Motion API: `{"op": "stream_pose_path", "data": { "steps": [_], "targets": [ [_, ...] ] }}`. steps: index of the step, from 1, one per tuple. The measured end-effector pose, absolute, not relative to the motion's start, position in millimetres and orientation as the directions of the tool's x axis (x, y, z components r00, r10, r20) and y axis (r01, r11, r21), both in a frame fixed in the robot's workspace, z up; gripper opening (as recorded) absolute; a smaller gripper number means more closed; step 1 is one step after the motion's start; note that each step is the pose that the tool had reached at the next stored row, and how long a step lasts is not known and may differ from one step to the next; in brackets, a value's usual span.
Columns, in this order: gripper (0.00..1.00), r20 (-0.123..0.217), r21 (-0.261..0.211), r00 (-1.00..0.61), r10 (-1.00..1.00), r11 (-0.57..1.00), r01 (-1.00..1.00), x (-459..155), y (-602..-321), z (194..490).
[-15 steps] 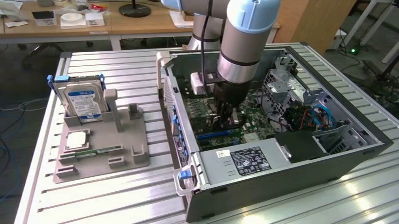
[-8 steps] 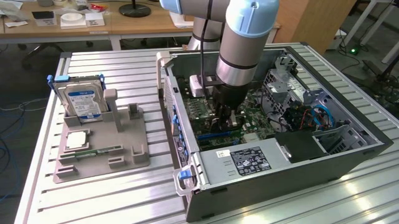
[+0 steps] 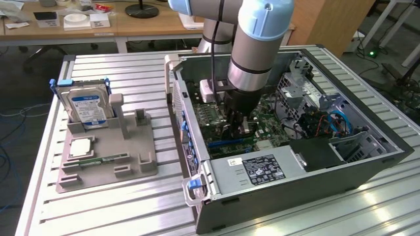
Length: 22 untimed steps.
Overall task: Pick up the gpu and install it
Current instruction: 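Insert the gpu into the slot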
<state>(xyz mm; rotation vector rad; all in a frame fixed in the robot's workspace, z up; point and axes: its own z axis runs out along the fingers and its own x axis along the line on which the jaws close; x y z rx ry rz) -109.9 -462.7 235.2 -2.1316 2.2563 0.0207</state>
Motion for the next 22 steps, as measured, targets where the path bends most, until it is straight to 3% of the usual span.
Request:
{"op": "stream_pose_path", "data": {
  "steps": [22],
  "targets": [
    [0.28, -0.036, -0.016, -0.057, -0.998, 0.057, -0.998, -113.1, -462.8, 232.4]
  ]
}}
